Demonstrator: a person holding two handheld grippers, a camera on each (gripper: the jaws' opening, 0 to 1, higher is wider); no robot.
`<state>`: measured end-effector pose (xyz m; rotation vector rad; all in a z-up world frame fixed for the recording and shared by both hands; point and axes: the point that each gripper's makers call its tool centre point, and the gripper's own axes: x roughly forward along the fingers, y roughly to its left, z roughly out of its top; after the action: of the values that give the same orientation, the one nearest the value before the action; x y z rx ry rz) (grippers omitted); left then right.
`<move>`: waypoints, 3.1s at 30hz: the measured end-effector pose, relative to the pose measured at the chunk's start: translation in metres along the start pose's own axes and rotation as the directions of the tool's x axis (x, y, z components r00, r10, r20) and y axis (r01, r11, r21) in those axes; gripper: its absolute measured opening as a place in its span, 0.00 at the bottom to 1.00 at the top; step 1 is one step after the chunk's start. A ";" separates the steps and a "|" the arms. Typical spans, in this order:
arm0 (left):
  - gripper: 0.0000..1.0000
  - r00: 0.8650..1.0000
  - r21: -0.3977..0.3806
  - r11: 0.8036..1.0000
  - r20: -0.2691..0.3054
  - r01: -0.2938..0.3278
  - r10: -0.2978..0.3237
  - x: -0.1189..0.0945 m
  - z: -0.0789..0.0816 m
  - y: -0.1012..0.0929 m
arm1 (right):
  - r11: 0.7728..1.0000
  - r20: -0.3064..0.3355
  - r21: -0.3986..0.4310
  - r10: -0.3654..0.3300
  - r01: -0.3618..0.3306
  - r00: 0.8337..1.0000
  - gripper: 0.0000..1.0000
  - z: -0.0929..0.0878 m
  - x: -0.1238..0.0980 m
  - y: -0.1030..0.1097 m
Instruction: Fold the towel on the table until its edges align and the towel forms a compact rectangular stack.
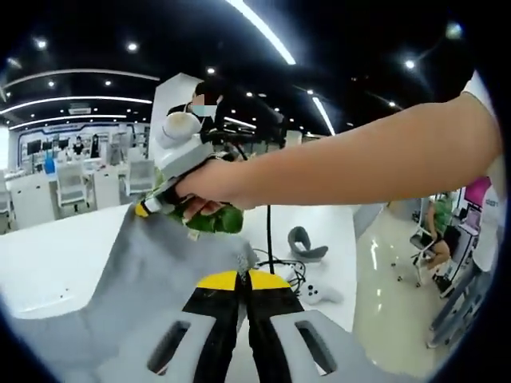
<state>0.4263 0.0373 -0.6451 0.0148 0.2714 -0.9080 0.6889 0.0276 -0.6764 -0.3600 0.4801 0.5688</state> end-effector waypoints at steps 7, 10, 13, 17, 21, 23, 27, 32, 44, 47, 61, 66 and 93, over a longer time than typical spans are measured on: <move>0.02 0.999 0.034 0.999 0.037 -0.028 0.026 -0.037 0.015 0.019 | 0.999 -0.006 0.050 -0.008 0.008 1.000 0.02 0.019 -0.001 0.011; 0.02 0.998 0.051 0.998 0.044 -0.037 0.034 -0.054 0.018 0.030 | 0.993 -0.005 0.115 -0.013 0.013 1.000 0.02 0.026 0.004 0.016; 0.02 0.998 0.049 0.998 0.049 -0.043 0.041 -0.067 0.018 0.039 | 0.985 -0.025 0.170 -0.023 0.027 0.999 0.02 0.035 0.002 0.019; 0.02 0.997 0.066 0.997 0.062 -0.050 0.046 -0.089 0.021 0.050 | 0.972 -0.044 0.232 -0.034 0.043 0.998 0.02 0.043 0.004 0.031; 0.02 0.996 0.080 0.995 0.067 -0.057 0.052 -0.107 0.023 0.066 | 0.952 -0.048 0.301 -0.041 0.054 0.998 0.02 0.053 0.009 0.046; 0.02 0.996 0.083 0.995 0.072 -0.062 0.056 -0.115 0.023 0.075 | 0.944 -0.043 0.325 -0.042 0.054 0.998 0.02 0.060 0.012 0.053; 0.02 0.995 0.092 0.993 0.076 -0.072 0.065 -0.131 0.022 0.087 | 0.926 -0.026 0.374 -0.035 0.042 0.999 0.02 0.074 0.022 0.066; 0.02 0.992 0.066 0.993 0.085 -0.095 0.089 -0.153 0.017 0.106 | 0.931 -0.025 0.365 -0.023 0.030 0.999 0.02 0.085 0.034 0.089; 0.02 0.986 0.041 0.989 0.095 -0.140 0.135 -0.195 0.002 0.136 | 0.940 -0.003 0.340 0.024 -0.021 1.000 0.02 0.115 0.065 0.143; 0.02 0.983 0.026 0.987 0.094 -0.160 0.157 -0.205 -0.004 0.146 | 0.946 -0.001 0.322 0.042 -0.039 0.999 0.02 0.122 0.074 0.154; 0.02 0.967 0.035 0.967 0.054 -0.250 0.248 -0.247 -0.044 0.183 | 0.964 -0.014 0.250 0.098 -0.091 0.995 0.02 0.144 0.121 0.199; 0.02 0.962 0.002 0.963 0.035 -0.271 0.270 -0.260 -0.062 0.195 | 0.968 -0.020 0.223 0.122 -0.114 0.992 0.02 0.144 0.129 0.225; 0.02 0.916 -0.099 0.911 -0.093 -0.400 0.391 -0.314 -0.148 0.264 | 0.969 -0.070 0.179 0.188 -0.173 0.980 0.02 0.131 0.207 0.324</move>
<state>0.4159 0.4632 -0.7400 -0.0053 0.3724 -0.4860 0.6942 0.4292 -0.7384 -0.1769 0.6452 0.6851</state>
